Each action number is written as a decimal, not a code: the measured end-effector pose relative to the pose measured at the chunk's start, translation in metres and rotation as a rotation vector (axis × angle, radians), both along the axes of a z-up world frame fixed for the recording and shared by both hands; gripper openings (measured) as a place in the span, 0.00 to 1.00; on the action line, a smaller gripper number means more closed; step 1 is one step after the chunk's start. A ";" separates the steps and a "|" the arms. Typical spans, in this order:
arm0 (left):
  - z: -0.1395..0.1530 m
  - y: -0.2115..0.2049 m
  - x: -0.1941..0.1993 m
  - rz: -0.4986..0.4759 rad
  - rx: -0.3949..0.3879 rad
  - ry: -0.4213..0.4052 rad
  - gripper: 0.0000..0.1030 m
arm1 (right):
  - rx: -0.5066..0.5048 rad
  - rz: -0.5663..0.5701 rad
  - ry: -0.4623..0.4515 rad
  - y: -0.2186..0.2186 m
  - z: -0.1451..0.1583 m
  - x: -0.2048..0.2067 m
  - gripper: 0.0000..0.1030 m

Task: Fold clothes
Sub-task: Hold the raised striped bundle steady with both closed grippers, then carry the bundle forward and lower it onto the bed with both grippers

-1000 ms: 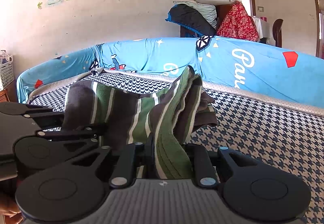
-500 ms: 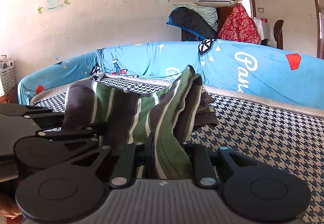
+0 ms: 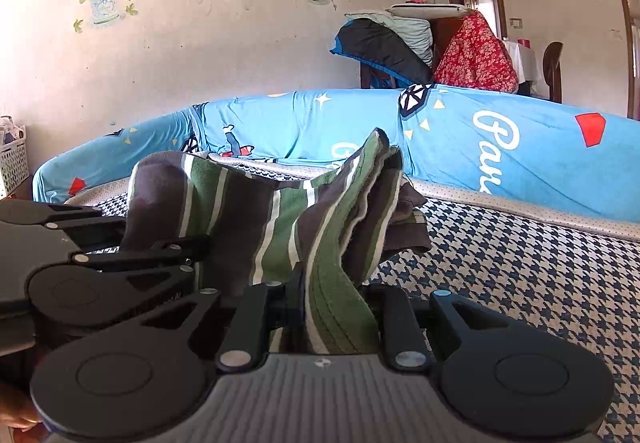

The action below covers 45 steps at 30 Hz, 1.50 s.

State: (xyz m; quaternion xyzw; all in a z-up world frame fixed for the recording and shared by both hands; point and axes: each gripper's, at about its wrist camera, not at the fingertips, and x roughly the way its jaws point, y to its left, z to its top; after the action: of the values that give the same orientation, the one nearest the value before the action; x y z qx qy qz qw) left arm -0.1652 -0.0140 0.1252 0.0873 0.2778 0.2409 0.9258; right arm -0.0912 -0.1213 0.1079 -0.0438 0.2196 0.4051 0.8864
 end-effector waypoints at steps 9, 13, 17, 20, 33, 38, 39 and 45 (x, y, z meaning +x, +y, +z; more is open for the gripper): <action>0.002 0.024 0.015 -0.004 0.034 -0.005 0.17 | 0.003 0.000 -0.005 0.026 0.003 0.010 0.17; 0.004 0.035 0.022 -0.004 0.057 -0.009 0.17 | 0.007 -0.001 -0.007 0.038 0.003 0.016 0.17; 0.004 0.050 0.029 0.007 0.068 -0.010 0.17 | 0.008 0.007 -0.008 0.054 0.005 0.020 0.17; 0.005 0.063 0.034 0.020 0.076 -0.011 0.17 | 0.012 0.017 -0.008 0.069 0.005 0.023 0.17; -0.001 0.128 0.077 0.075 0.083 -0.010 0.17 | 0.014 0.044 -0.029 0.135 -0.001 0.057 0.17; -0.013 0.154 0.096 0.093 0.067 0.008 0.17 | -0.005 0.048 -0.034 0.158 -0.014 0.069 0.17; -0.016 0.158 0.099 0.094 0.062 0.014 0.17 | -0.010 0.046 -0.030 0.161 -0.017 0.072 0.17; -0.030 0.172 0.122 0.085 0.051 0.039 0.18 | -0.017 0.024 -0.008 0.174 -0.034 0.089 0.17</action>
State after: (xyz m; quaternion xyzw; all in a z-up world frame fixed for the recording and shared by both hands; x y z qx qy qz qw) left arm -0.0430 0.1578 0.0951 0.1035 0.2932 0.2854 0.9066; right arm -0.0018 0.0532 0.0740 -0.0556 0.2192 0.4138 0.8818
